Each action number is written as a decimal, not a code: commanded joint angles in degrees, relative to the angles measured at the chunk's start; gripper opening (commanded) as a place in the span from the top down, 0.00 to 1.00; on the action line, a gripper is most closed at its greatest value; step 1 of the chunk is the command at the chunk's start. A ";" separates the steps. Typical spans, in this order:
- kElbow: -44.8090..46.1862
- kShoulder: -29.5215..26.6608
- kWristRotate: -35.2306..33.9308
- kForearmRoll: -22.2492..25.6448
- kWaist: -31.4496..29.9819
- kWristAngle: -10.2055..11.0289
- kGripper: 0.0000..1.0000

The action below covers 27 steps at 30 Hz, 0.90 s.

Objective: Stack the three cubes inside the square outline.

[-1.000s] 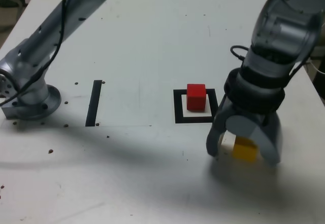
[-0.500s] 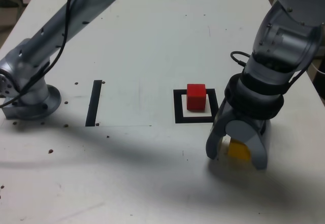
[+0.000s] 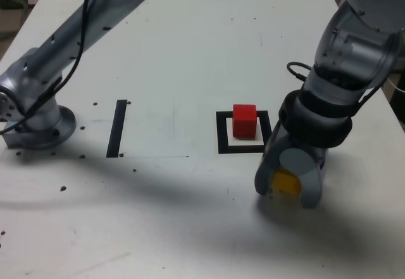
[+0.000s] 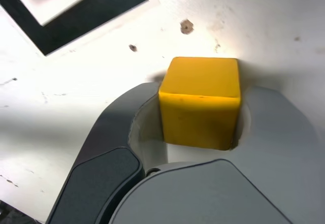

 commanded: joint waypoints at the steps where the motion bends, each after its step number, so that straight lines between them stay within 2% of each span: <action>1: 0.63 -2.91 -0.41 1.15 0.43 1.43 0.72; 7: 2.75 -8.40 -0.83 3.19 2.68 4.36 0.72; 11: 5.84 -12.10 -1.46 3.44 5.38 5.18 0.72; 18: 11.69 -16.37 -2.11 2.93 11.30 4.63 0.72; 27: 15.78 -17.43 -1.17 1.00 16.44 2.51 0.72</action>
